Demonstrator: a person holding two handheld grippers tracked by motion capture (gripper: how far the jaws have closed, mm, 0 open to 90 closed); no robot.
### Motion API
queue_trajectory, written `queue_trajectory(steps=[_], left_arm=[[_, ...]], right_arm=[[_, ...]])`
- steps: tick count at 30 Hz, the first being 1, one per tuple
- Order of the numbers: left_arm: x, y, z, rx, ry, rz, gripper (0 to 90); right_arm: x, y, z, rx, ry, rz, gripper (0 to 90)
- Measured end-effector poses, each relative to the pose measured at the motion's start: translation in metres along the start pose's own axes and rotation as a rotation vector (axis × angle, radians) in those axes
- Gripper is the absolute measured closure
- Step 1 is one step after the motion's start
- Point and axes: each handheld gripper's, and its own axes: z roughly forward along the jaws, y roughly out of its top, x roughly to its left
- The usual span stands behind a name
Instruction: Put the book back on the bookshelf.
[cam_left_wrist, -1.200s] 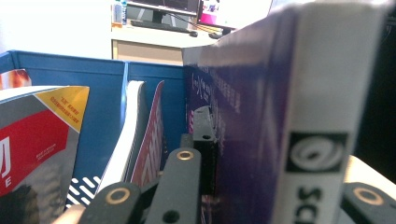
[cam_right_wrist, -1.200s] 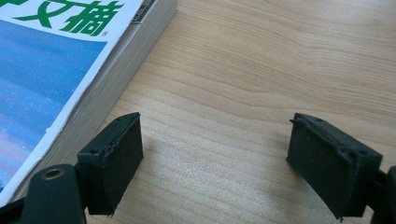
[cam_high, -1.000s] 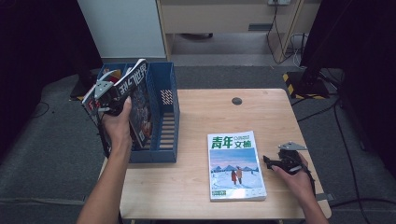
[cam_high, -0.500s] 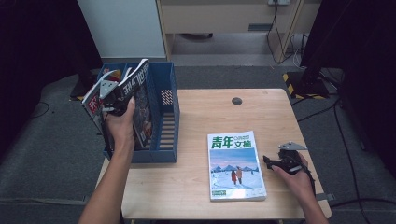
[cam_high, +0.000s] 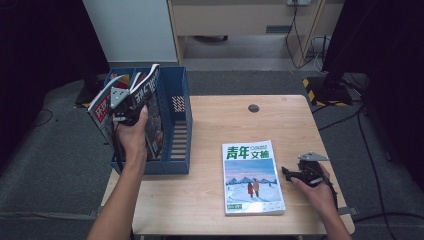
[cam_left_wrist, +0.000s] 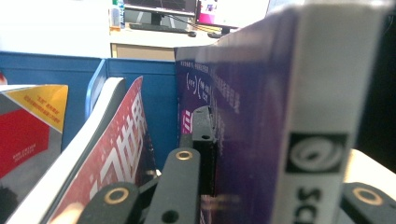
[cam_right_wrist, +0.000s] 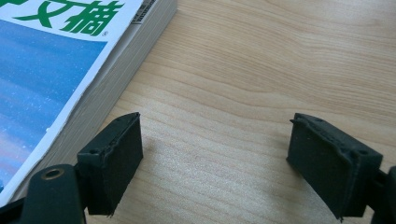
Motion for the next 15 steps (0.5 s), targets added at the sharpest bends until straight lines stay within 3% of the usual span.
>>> queue_trajectory(steps=[10,15], left_arm=[[0.01,-0.016,0.001,0.011,0.0,-0.044,81.8],[0.011,-0.022,0.002,0.007,-0.006,-0.033,81.8]], right_arm=[[0.0,0.0,0.0,0.0,0.0,0.0,17.9],[0.0,0.0,0.0,0.0,0.0,0.0,17.9]])
